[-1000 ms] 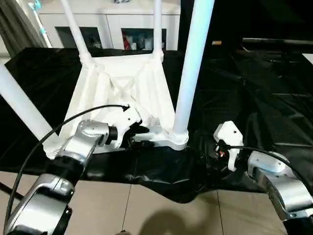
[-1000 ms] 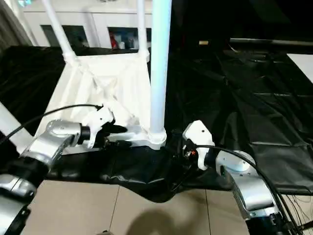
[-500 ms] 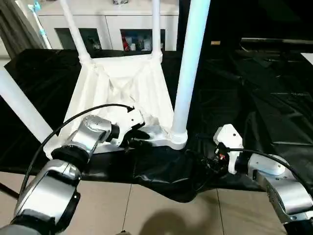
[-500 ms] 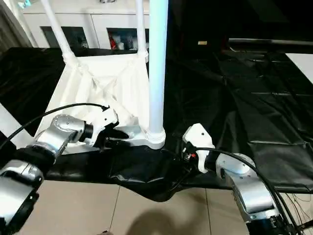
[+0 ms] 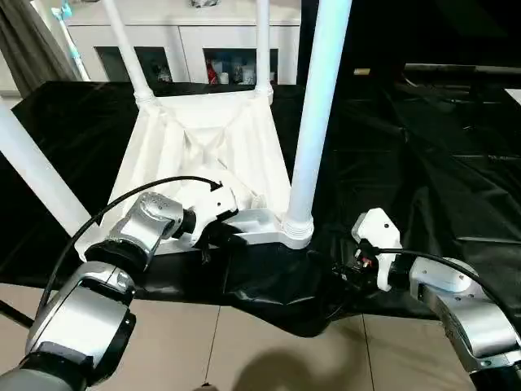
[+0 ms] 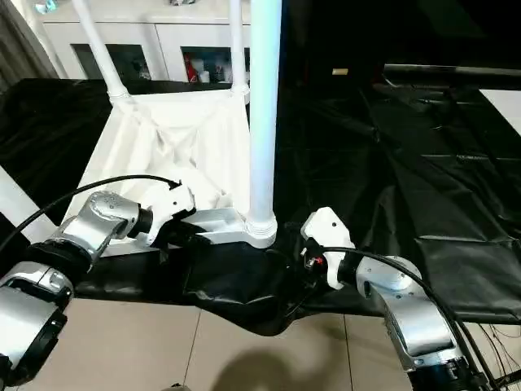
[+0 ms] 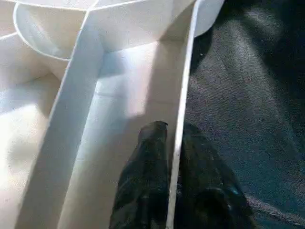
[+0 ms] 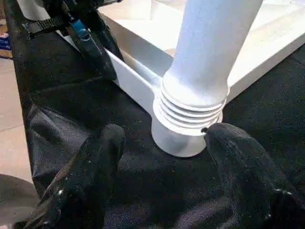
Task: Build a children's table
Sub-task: Pick table leg
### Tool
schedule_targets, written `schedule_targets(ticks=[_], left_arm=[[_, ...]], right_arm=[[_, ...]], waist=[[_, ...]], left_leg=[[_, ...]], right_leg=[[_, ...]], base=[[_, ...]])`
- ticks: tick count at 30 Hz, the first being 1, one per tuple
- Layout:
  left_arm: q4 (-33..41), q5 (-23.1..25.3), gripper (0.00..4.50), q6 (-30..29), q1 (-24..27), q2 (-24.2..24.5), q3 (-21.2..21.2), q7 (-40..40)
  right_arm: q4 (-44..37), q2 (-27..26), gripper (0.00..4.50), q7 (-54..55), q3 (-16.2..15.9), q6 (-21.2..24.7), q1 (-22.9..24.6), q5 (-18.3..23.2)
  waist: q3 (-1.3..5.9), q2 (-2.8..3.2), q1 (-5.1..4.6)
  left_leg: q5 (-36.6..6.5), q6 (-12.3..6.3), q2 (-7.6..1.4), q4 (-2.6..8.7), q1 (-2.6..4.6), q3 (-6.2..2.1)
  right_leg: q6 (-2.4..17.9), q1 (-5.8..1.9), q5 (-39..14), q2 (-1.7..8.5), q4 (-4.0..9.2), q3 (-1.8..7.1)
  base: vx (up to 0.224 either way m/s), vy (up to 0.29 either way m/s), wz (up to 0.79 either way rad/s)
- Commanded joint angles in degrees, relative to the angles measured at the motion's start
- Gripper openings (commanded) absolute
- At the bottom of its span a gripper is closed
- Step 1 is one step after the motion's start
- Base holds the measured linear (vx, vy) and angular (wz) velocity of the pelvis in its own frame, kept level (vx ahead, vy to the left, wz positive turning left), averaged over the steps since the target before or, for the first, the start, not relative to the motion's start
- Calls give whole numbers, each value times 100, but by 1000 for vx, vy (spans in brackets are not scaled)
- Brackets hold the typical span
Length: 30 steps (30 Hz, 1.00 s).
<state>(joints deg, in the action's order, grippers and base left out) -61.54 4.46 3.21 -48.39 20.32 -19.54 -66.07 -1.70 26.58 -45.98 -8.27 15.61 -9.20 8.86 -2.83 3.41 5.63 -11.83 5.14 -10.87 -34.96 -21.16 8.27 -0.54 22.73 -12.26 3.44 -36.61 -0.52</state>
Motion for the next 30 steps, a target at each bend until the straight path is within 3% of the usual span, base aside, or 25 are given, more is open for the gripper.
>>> schedule_targets(ticks=[1, 7, 11, 17, 19, 21, 22, 23, 25, 30], left_arm=[[-126, 69, 20, 41, -118, 24, 16, 70], [-237, -17, 4, 217, -134, -63, 219, 48], [-77, -338, 4, 29, -36, -129, 477, -156], [424, -567, 4, -109, 545, -86, 652, -106], [633, -620, 4, -188, 790, -94, 700, -25], [792, -652, 4, -242, 960, -118, 749, 42], [960, -658, 4, -305, 1121, -146, 803, 148], [1049, -662, 4, -325, 1195, -158, 818, 189], [1369, -695, 4, -428, 1389, -200, 889, 286], [2208, -693, 0, -702, 1851, -300, 841, 532]], right_arm=[[-112, 1, 317, 37, -4, 14, -51, -16], [-186, 12, 317, 55, -6, 40, 11, 8], [-225, -60, 317, 176, 83, 29, 41, 48], [47, -525, 317, 787, 449, 10, 15, 202], [108, -587, 317, 834, 461, 0, 26, 223], [140, -592, 317, 802, 402, -39, 30, 207], [184, -583, 317, 740, 316, -107, 23, 184], [212, -576, 317, 710, 280, -145, 16, 169], [295, -620, 317, 663, 260, -229, -14, 169], [756, -724, 363, 517, 180, -460, -232, 146]], waist=[[365, 2, 23], [399, -6, -28], [397, 11, -18], [416, 7, -33], [411, -28, -42], [406, 5, -45], [403, -31, -52], [384, -6, -54], [377, -9, -66], [379, -32, -110]], left_leg=[[-810, -2, -102, 407, 25, 2], [-487, -66, -73, 379, -1, -4], [-469, -150, -83, 378, 9, 13], [-224, -260, -80, 376, -20, 15], [-253, -284, -76, 385, -15, 26], [-295, -311, -85, 386, -10, 38], [-321, -324, -91, 392, -9, 47], [-454, -314, -102, 412, -9, 48], [-528, -296, -111, 423, -18, 52], [-512, -355, -124, 427, -14, 61]], right_leg=[[1515, -373, 238, 341, 428, 162], [1545, -411, 869, 324, 384, 145], [1583, -404, 789, 333, 398, 150], [1559, -413, 1028, 337, 368, 148], [1511, -405, 841, 329, 394, 143], [1489, -383, 642, 329, 408, 145], [1473, -380, 563, 327, 417, 145], [1398, -357, 137, 343, 452, 135], [1346, -351, -175, 347, 469, 144], [1285, -307, -391, 344, 490, 143]], base=[[0, 0, 0], [0, 0, 0], [0, 0, 0], [0, 0, 0], [0, 0, 0], [0, 0, 0], [0, 0, 0], [0, 0, 0], [0, 0, 0], [0, 0, 0]])
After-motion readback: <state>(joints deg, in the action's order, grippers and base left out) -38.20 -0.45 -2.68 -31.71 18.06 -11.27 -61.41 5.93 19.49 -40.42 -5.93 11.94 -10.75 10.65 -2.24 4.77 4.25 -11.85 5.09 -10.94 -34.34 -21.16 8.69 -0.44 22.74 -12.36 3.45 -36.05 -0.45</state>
